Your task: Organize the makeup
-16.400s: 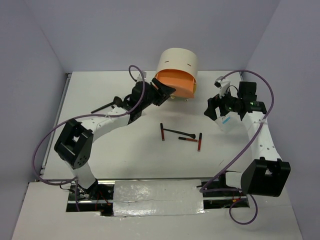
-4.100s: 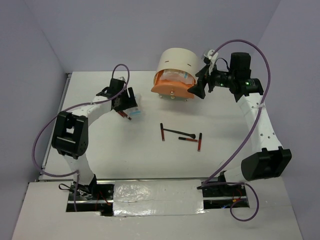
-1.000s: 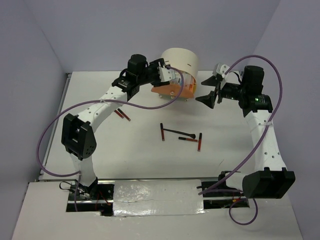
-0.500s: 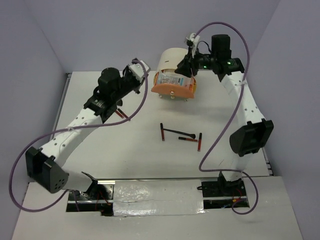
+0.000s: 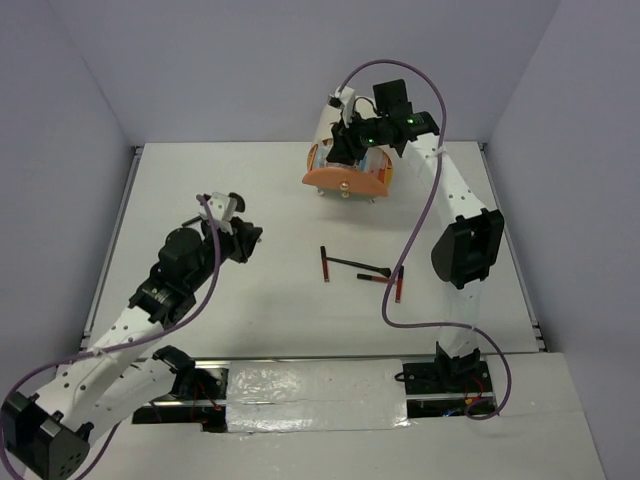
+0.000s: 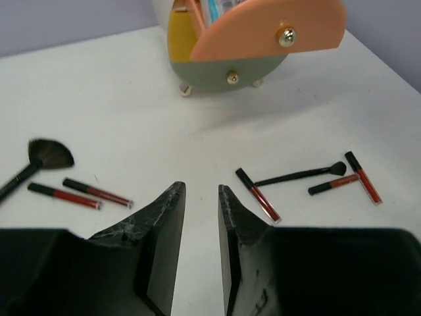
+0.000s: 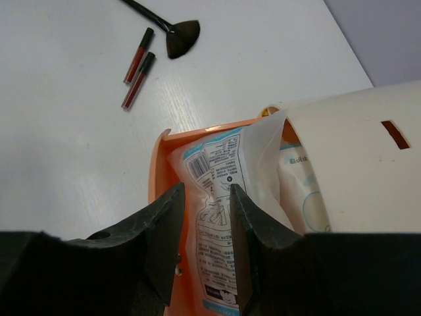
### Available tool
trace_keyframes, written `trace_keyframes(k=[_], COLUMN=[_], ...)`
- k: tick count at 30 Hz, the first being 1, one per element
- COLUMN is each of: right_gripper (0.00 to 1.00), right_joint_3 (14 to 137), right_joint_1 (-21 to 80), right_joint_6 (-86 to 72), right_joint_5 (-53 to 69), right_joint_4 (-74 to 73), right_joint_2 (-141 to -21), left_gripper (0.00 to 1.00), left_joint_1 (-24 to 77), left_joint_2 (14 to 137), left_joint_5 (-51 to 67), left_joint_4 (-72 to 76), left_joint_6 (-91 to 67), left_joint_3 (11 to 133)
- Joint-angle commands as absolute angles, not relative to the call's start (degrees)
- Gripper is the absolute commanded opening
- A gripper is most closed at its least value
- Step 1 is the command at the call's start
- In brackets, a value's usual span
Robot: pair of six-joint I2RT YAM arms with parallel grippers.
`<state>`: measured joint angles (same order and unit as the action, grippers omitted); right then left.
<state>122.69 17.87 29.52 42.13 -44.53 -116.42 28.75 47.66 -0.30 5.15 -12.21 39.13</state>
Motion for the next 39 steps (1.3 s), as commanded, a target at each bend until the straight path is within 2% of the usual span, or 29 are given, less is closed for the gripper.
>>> trace_keyframes(k=[1, 5, 14, 30, 34, 39], right_gripper=[0.41, 0.4, 0.35, 0.32, 0.45, 0.52], right_joint_3=[125.6, 126.12, 123.66, 120.94, 121.02, 120.67], right_joint_1=[18.54, 19.51, 20.04, 19.6, 19.43, 18.9], right_joint_6=[27.78, 26.9, 24.87, 26.89, 28.21, 27.69], right_joint_5=[37.19, 33.24, 21.81, 19.24, 25.03, 33.04], right_joint_4=[-41.41, -39.73, -37.7, -40.43, -41.31, -38.24], right_joint_2=[-117.77, -119.18, -119.97, -116.28, -114.7, -109.43], left_gripper=[0.4, 0.43, 0.46, 0.47, 0.48, 0.51], left_joint_1=[28.65, 28.65, 28.65, 28.65, 28.65, 28.65], left_joint_2=[42.64, 38.42, 38.14, 39.55, 39.72, 40.17], left_joint_5=[-4.39, -5.97, -7.12, -6.07, -5.71, -5.45], left_joint_4=[7.12, 6.68, 5.1, 6.42, 6.85, 6.86], left_joint_6=[-22.4, -26.1, -26.19, -25.75, -25.84, -25.84], left_joint_3=[34.99, 31.12, 32.34, 33.13, 33.22, 33.84])
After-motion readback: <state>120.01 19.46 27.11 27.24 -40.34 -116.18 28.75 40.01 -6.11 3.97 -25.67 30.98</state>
